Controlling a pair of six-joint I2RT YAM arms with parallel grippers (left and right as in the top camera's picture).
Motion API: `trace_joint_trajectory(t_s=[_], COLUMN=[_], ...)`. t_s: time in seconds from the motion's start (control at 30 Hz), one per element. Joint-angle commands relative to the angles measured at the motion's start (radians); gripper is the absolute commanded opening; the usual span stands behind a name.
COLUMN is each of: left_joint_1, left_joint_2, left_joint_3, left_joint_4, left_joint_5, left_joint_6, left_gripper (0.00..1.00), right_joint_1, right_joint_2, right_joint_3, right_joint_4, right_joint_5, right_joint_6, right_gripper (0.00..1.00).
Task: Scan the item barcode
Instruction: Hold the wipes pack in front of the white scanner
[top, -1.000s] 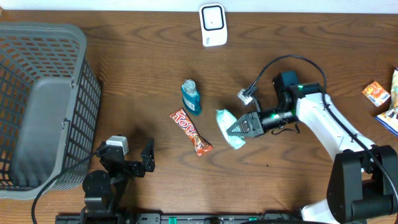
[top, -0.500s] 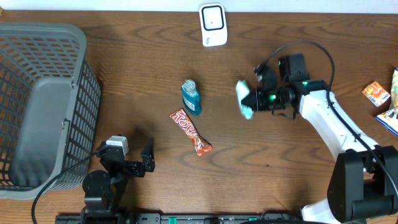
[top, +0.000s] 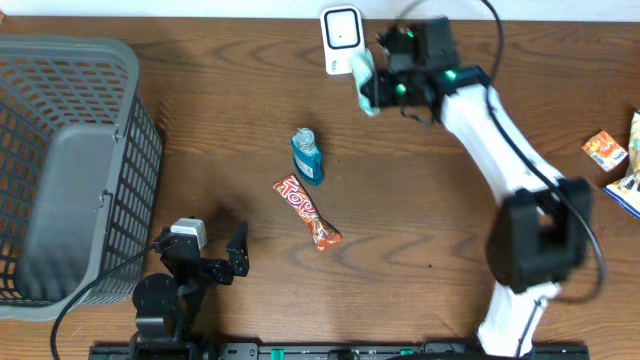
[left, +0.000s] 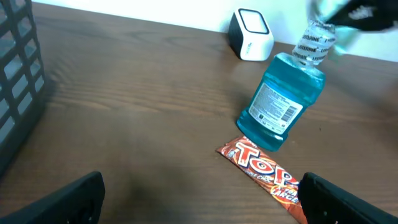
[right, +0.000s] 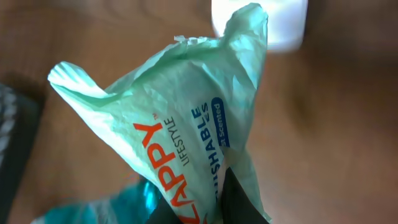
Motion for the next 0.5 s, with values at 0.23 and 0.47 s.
trace_joint_trajectory(t_s=[0.23,0.47], left_joint_1=[0.004,0.004], left_joint_2=[-0.001,-0.001], left_joint_3=[-0.014,-0.014], left_joint_4=[-0.025,-0.025], left_joint_5=[0.015,0.015], left_joint_6=[-0.002,-0.002], left_gripper=[0.98,0.98], right_joint_1=[0.061,0.076], right_joint_2=[0.421,0.504], right_joint_3=[0.577,0.681], right_joint_4=[0.045,0.132], right_joint_5=[0.303,0.330], right_joint_6=[-0.109,-0.114], right_gripper=[0.01,0.01])
